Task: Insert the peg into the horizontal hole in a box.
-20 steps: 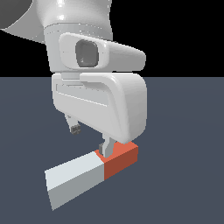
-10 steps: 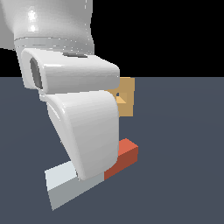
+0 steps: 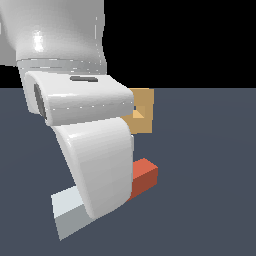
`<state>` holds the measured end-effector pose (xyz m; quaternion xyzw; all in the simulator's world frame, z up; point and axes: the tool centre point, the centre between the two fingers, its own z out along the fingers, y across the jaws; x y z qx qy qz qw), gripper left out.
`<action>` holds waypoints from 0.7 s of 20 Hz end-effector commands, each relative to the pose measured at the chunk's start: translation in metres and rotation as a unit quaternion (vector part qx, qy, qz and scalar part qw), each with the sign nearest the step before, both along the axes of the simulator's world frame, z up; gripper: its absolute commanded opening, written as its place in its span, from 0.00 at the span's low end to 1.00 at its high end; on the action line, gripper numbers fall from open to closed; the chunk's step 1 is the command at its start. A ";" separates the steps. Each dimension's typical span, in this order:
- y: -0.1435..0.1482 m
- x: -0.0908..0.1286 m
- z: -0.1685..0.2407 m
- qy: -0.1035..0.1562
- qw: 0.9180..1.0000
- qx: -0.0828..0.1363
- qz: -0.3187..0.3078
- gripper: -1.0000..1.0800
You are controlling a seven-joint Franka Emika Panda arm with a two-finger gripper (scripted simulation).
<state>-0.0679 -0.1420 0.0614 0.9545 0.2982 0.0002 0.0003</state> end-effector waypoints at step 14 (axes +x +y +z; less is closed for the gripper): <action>0.000 -0.001 -0.040 0.000 1.000 0.000 -0.002 0.00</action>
